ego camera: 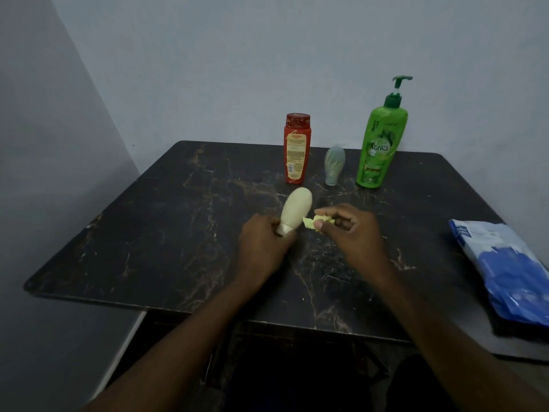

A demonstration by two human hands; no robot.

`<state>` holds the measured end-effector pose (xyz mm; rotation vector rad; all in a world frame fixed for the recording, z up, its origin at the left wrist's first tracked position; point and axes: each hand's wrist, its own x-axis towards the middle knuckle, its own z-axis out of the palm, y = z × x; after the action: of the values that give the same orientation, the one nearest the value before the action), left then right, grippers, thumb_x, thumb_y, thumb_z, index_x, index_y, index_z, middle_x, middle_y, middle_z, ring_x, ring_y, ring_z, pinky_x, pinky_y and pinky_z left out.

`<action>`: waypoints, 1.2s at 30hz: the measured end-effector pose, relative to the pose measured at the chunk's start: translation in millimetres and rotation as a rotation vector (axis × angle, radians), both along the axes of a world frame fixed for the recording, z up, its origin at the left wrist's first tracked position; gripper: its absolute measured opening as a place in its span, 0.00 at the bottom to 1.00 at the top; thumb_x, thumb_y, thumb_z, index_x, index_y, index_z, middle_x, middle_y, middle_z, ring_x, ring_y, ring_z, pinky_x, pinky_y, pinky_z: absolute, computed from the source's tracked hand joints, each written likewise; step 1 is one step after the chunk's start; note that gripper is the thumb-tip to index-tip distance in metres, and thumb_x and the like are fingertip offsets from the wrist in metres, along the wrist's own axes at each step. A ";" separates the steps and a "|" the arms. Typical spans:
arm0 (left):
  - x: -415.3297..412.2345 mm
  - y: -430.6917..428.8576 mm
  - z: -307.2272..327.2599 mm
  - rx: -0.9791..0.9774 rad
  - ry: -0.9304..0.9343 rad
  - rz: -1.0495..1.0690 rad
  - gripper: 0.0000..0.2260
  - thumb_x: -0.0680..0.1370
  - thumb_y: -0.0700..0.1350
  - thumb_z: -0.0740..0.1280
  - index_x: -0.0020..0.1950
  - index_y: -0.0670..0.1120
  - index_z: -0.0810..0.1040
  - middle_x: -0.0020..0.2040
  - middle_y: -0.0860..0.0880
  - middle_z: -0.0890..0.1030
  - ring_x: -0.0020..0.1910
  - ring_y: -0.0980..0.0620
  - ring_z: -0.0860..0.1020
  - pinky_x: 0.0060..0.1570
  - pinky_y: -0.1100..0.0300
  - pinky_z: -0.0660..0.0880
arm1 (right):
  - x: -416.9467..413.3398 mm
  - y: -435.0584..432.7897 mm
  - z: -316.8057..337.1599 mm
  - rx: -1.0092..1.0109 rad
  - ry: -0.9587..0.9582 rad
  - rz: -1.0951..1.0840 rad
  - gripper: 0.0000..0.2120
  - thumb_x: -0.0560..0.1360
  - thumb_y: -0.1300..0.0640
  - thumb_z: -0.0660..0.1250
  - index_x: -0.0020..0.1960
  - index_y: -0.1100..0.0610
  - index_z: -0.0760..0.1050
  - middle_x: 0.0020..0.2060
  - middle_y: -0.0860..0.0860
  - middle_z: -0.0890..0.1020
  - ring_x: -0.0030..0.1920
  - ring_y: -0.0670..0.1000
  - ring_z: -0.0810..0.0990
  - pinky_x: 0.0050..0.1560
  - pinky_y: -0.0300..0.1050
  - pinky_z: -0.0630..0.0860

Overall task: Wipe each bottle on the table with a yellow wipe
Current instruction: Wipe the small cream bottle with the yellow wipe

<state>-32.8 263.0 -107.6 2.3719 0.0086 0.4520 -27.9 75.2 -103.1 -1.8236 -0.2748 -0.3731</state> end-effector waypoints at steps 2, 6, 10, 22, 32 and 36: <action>-11.3 -5.2 0.8 0.041 -0.001 -0.030 0.10 0.74 0.50 0.75 0.45 0.43 0.84 0.38 0.53 0.77 0.41 0.55 0.76 0.42 0.52 0.77 | -10.7 -2.3 -7.4 -0.016 -0.002 -0.015 0.09 0.72 0.62 0.76 0.50 0.52 0.84 0.47 0.46 0.84 0.48 0.46 0.84 0.53 0.50 0.82; -18.6 -10.2 -3.5 0.105 -0.027 -0.113 0.12 0.74 0.51 0.75 0.51 0.44 0.85 0.38 0.56 0.72 0.42 0.54 0.74 0.44 0.52 0.76 | -26.4 -4.4 -13.7 -0.030 -0.032 -0.044 0.08 0.72 0.64 0.75 0.48 0.54 0.84 0.46 0.44 0.81 0.48 0.44 0.83 0.50 0.40 0.81; -17.7 -11.6 -7.3 0.101 -0.052 -0.188 0.13 0.74 0.52 0.76 0.54 0.46 0.86 0.39 0.60 0.72 0.45 0.54 0.75 0.44 0.54 0.75 | -27.0 -2.6 -14.9 -0.096 -0.042 -0.042 0.08 0.73 0.63 0.75 0.50 0.55 0.84 0.48 0.44 0.80 0.50 0.44 0.83 0.52 0.44 0.82; -17.3 -6.7 -9.9 0.077 -0.045 -0.254 0.18 0.75 0.51 0.76 0.63 0.50 0.83 0.48 0.53 0.77 0.47 0.57 0.77 0.50 0.52 0.79 | -32.8 3.7 -20.2 -0.494 -0.184 -0.071 0.11 0.75 0.62 0.72 0.57 0.57 0.84 0.49 0.48 0.79 0.47 0.45 0.79 0.49 0.32 0.75; -15.6 -4.7 -11.0 0.102 -0.036 -0.305 0.19 0.76 0.51 0.74 0.66 0.50 0.81 0.51 0.51 0.76 0.49 0.54 0.76 0.51 0.52 0.78 | -27.7 1.8 -20.6 -0.470 -0.205 -0.079 0.07 0.74 0.65 0.71 0.52 0.60 0.84 0.46 0.49 0.80 0.45 0.46 0.79 0.48 0.25 0.70; -15.2 -3.8 -10.0 0.123 -0.043 -0.315 0.17 0.77 0.50 0.74 0.65 0.49 0.82 0.50 0.52 0.75 0.48 0.56 0.75 0.50 0.57 0.77 | -25.8 5.4 -19.0 -0.464 -0.207 -0.046 0.08 0.75 0.66 0.71 0.53 0.60 0.84 0.47 0.50 0.79 0.45 0.46 0.78 0.48 0.26 0.70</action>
<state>-47.9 259.2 -117.6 2.4248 -0.4171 0.3582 -53.7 80.6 -122.1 -2.2512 -0.4960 -0.5670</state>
